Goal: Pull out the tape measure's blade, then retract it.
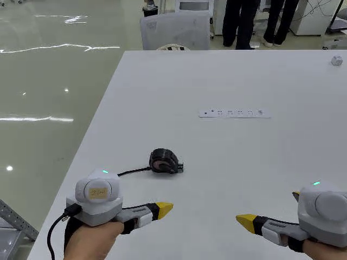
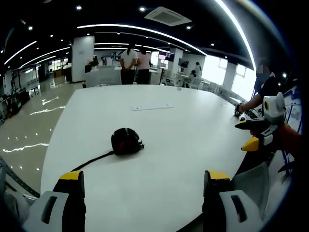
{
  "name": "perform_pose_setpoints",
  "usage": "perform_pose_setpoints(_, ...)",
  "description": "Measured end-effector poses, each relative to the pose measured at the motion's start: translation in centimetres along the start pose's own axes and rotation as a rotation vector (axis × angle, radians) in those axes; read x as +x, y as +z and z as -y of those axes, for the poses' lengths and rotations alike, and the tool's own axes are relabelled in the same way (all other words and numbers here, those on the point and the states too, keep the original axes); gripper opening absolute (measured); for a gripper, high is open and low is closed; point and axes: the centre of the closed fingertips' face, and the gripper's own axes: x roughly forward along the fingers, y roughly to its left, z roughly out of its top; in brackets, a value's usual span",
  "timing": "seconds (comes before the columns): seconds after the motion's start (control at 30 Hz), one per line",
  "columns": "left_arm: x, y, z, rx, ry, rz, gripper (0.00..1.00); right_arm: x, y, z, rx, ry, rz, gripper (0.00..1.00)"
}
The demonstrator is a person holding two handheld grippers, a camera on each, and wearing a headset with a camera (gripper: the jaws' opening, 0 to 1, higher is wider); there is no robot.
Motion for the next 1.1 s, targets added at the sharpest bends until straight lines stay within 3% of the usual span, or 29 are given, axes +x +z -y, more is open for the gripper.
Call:
perform_pose_setpoints(0.27, -0.6, -0.3, -0.2, -0.016, 0.01, 0.004, 1.0, -0.5, 0.2, 0.5, 0.001, -0.009, 0.006, 0.97)
perform_pose_setpoints(0.57, -0.8, -0.6, -0.5, -0.029, 0.021, 0.006, 1.0, 0.1, 0.6, 0.3, -0.011, 0.004, 0.003, 0.98)
perform_pose_setpoints(0.7, -0.9, -0.4, -0.8, -0.033, 0.02, 0.014, 1.0, 0.4, 0.7, 0.2, -0.012, 0.01, 0.003, 0.98)
perform_pose_setpoints(0.8, -0.9, -0.1, -1.0, -0.022, 0.025, 0.045, 1.0, 0.8, 0.7, 0.1, -0.011, 0.015, -0.002, 0.98)
perform_pose_setpoints(0.87, -0.9, -0.4, -1.1, -0.03, 0.032, 0.029, 1.0, 0.8, 0.6, 0.1, -0.012, 0.016, -0.004, 0.99)
perform_pose_setpoints(1.1, -1.0, -0.5, -1.8, -0.062, 0.054, 0.027, 1.0, 0.9, 0.7, 0.1, -0.014, 0.025, -0.005, 0.98)
